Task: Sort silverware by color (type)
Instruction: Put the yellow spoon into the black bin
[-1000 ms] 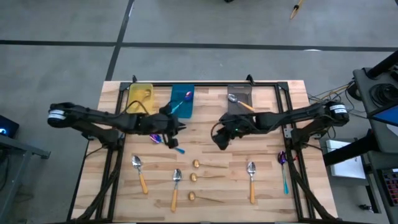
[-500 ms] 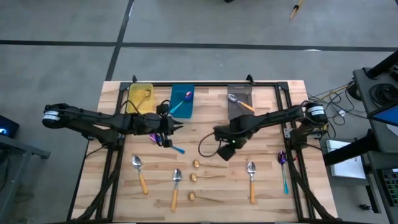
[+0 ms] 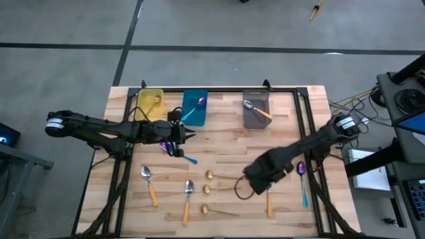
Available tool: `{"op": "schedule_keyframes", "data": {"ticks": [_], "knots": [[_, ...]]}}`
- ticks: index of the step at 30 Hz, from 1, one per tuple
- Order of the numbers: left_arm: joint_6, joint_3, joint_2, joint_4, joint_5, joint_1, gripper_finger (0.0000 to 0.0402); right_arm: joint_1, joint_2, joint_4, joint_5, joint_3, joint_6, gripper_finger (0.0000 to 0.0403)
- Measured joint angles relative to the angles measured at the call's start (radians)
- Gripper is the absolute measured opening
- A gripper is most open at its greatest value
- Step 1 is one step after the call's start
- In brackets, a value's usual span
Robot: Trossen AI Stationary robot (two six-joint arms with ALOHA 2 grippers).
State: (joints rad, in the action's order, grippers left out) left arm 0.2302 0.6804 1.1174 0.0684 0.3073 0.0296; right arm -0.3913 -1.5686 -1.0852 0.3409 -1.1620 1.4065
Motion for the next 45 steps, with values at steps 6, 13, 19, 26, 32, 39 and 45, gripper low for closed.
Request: {"op": "schedule_keyframes", "data": {"ticks": [6, 13, 19, 26, 32, 39, 45], "knots": [[-0.003, 0.0, 0.008, -0.003, -0.001, 0.0, 0.0029, -0.101, 0.022, 0.227, 0.0, 0.106, 0.268, 0.0176], [-0.003, -0.003, 0.031, -0.001, -0.002, 0.0, 0.0029, -0.146, -0.003, 0.324, -0.022, 0.176, 0.382, 0.0176], [0.009, -0.003, 0.055, -0.004, -0.002, 0.0, 0.0029, -0.148, -0.02, 0.343, -0.055, 0.208, 0.382, 0.0176], [0.02, -0.003, 0.069, -0.01, -0.002, 0.0, 0.0029, -0.147, -0.068, 0.394, -0.059, 0.23, 0.364, 0.0169], [0.023, -0.003, 0.068, -0.016, -0.002, 0.0, 0.0029, -0.147, -0.097, 0.399, -0.052, 0.228, 0.35, 0.0122], [0.023, -0.003, 0.068, -0.017, -0.002, 0.0, 0.0029, -0.147, -0.099, 0.409, -0.05, 0.227, 0.346, 0.0041], [0.023, -0.003, 0.068, -0.018, -0.002, 0.0, 0.0029, -0.144, -0.088, 0.391, -0.054, 0.213, 0.288, 0.0029]]}}
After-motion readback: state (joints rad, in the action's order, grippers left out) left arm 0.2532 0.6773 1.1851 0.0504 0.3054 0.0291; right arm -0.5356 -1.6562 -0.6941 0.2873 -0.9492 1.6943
